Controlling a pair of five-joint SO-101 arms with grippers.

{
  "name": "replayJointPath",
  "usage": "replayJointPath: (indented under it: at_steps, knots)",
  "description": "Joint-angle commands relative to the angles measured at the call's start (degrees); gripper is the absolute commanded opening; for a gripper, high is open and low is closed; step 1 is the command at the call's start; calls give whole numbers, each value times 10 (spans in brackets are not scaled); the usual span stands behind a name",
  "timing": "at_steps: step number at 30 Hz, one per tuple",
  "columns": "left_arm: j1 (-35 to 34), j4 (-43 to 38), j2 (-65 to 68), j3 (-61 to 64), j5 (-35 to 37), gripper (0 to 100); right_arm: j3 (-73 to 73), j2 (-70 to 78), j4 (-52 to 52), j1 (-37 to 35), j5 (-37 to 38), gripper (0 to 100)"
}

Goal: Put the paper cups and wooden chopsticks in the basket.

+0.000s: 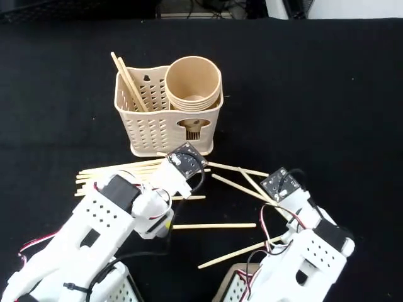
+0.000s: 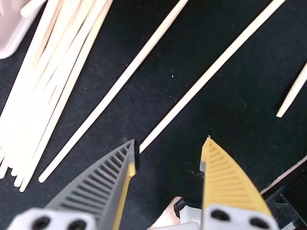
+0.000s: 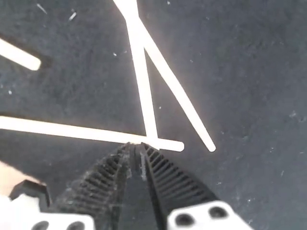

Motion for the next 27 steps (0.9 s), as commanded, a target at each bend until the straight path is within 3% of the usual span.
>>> replayJointPath:
  at_steps: [1, 5, 10, 21, 27]
  knots:
    - [5, -8, -5, -27, 4, 230, 37, 6, 9, 4, 3, 21]
    - [5, -8, -5, -27, 4, 230, 24, 6, 4, 0, -25, 21]
    - [5, -8, -5, -28, 4, 230, 11, 37, 5, -55, -52, 21]
    - [5, -8, -5, -39, 4, 230, -205, 352, 52, -62, -52, 12]
    - [5, -9, -5, -39, 4, 230, -278, 418, 51, -98, -24, 12]
